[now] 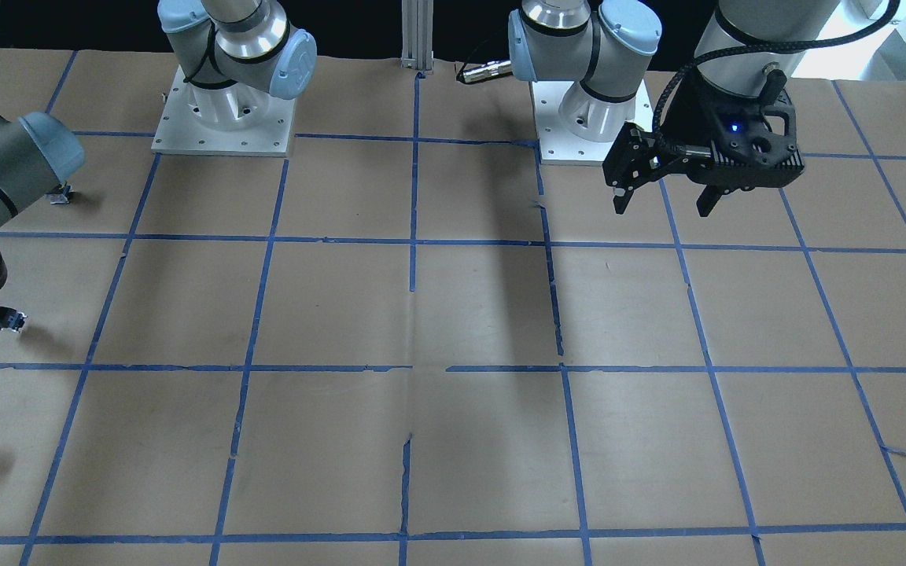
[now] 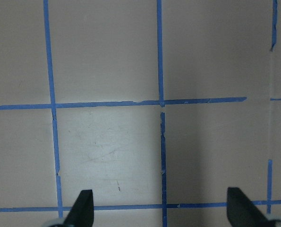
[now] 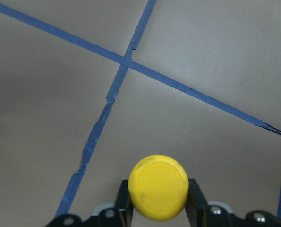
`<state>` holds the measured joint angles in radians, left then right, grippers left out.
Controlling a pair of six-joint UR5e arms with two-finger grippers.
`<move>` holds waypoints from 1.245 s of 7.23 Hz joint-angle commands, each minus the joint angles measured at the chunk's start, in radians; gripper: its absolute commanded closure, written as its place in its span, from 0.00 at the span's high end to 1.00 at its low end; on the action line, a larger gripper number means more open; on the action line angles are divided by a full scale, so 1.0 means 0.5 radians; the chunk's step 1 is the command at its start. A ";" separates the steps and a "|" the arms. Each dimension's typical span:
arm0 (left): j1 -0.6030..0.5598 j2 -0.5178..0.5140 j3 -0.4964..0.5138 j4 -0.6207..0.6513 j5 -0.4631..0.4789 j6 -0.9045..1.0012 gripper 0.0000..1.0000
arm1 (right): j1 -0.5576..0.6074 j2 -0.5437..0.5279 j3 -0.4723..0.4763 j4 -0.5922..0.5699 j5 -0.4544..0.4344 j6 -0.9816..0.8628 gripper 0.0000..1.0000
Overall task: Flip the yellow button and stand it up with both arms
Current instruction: 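Lower the block upright onto the table with the right gripper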
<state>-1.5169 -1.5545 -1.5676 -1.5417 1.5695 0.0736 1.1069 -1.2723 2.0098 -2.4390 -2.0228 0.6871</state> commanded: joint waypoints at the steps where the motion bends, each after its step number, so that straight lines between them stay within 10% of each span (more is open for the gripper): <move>1: 0.000 0.001 0.000 0.000 0.000 0.003 1.00 | -0.023 -0.020 0.021 0.006 -0.001 -0.009 0.12; 9: 0.003 -0.002 0.000 0.015 0.000 0.003 1.00 | -0.029 -0.036 0.067 0.025 0.011 -0.015 0.39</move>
<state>-1.5157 -1.5554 -1.5678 -1.5358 1.5693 0.0755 1.0937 -1.2905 2.0417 -2.4290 -2.0183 0.6795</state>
